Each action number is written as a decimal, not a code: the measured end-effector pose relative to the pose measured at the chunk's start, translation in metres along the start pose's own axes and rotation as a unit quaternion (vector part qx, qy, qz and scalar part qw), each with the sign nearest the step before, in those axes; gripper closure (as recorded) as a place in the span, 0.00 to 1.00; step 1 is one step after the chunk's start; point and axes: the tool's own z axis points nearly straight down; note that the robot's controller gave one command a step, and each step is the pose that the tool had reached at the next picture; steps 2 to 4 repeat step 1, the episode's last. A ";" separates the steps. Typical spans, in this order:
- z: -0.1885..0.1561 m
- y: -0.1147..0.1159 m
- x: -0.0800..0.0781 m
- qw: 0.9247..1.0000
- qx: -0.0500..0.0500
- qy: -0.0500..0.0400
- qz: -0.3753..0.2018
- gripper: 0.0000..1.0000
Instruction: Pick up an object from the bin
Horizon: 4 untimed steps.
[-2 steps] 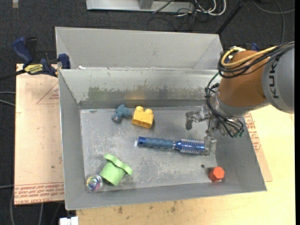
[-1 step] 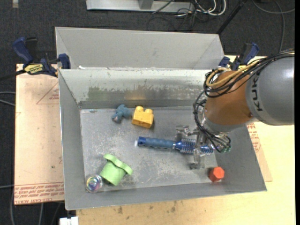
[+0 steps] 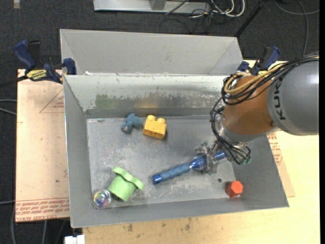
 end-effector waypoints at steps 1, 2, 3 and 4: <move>-0.160 0.000 0.009 1.000 0.002 -0.005 -0.013 1.00; -0.160 0.000 0.009 1.000 0.002 -0.005 -0.013 1.00; -0.160 0.000 0.009 1.000 0.002 -0.005 -0.013 1.00; -0.160 0.000 0.009 1.000 0.002 -0.005 -0.013 1.00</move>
Offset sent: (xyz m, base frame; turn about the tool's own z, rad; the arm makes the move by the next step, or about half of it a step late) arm -0.0103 -0.0034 0.1560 -0.0289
